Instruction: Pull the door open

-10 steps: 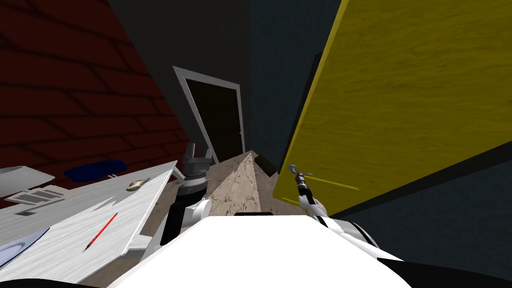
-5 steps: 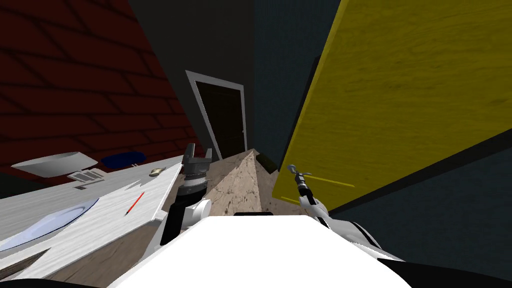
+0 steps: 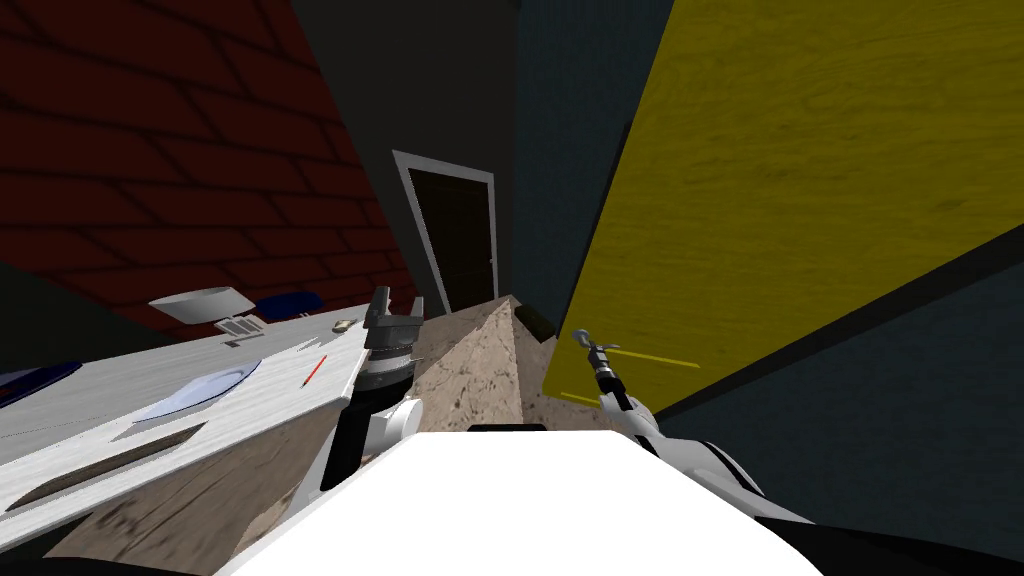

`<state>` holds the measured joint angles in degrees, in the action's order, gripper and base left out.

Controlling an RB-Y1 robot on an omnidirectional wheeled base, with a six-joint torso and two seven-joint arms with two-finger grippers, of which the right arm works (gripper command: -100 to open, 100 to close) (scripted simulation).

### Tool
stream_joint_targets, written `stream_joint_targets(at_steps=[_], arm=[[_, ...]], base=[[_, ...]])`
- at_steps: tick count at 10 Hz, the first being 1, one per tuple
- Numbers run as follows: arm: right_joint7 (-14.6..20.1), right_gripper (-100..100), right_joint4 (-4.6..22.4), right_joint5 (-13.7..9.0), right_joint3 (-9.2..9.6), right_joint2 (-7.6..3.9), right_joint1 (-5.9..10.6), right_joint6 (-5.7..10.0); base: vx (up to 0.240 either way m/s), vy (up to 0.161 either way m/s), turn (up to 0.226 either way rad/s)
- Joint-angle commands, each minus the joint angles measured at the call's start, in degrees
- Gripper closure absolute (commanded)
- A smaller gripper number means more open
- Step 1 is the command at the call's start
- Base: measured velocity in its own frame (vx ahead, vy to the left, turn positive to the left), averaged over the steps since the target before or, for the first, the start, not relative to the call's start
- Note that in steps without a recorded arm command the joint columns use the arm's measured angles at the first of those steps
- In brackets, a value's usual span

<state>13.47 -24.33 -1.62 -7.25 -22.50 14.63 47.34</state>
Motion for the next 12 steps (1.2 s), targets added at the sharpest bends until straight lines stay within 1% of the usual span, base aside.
stream_joint_targets(at_steps=[1, 2, 3, 7, 9, 12], arm=[[0.3, 100, -1.6, 0.2, 0.27, -0.04, -0.79, -0.43], [0.3, 100, -1.0, 0.2, 0.25, 0.06, -0.55, -0.27], [0.3, 100, -1.1, 0.0, 0.53, 0.13, -0.67, -0.43], [0.2, 100, -1.1, -0.5, 1.11, -0.04, -0.56, -0.32], [0.1, 100, -1.0, -0.9, 1.5, -0.15, -0.48, -0.24], [0.1, 100, -1.0, -1.1, 1.69, -0.2, -0.45, -0.21]], base=[[-0.129, -0.033, 0.028], [-0.044, -0.008, 0.007], [-0.133, -0.037, 0.119], [-0.204, -0.057, 0.152], [-0.204, -0.101, 0.212], [0.001, -0.008, -0.016]])
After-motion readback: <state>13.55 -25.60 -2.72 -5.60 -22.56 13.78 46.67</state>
